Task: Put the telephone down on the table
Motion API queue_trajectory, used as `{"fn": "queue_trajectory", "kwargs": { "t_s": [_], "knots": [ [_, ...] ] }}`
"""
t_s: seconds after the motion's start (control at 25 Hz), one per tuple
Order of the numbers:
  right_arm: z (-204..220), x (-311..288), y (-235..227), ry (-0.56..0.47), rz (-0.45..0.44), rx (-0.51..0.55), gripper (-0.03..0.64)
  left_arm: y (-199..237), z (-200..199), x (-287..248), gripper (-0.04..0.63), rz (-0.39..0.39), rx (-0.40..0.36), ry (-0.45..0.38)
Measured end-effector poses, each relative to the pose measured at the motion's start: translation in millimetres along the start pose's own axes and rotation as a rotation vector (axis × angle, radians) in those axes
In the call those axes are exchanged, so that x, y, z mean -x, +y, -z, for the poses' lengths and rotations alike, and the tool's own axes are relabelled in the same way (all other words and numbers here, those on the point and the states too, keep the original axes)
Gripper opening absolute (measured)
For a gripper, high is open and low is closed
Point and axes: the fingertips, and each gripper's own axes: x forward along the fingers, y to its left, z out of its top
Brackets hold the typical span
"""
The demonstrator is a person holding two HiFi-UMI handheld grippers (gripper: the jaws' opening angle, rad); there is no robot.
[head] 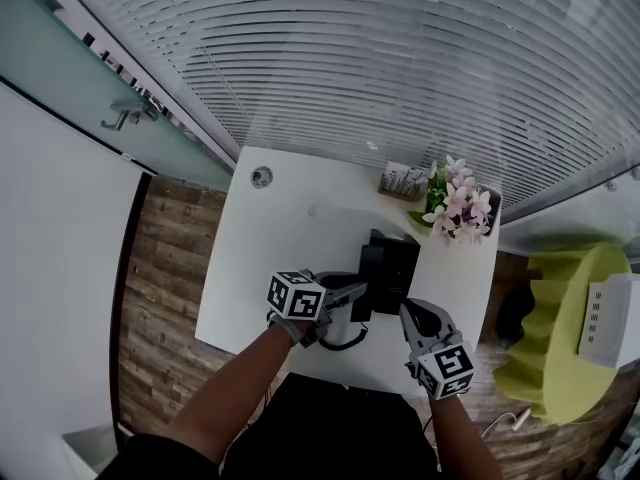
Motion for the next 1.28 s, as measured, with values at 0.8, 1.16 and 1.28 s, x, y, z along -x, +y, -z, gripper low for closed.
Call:
{"fn": "queue_trajectory", "kwargs": {
  "t_s": [0.8,1.16,1.28],
  "knots": [
    [-22.0,9.5,86.3,-0.061,0.053,0.038,0.023,-41.0,-1.7,88.6,0.077,0.039,-0.097,0.004],
    [-30.0,2.5,120.6,-0.088,0.088,0.053,0.023,-36.2,2.2,129.9,0.077,0.047,-0.113,0.018],
    [-33.5,-2.8,129.6,-0.087,0.089,0.067,0.023,-32.4,1.2,144.1,0.077,0.043,-0.11,0.015]
  ]
}}
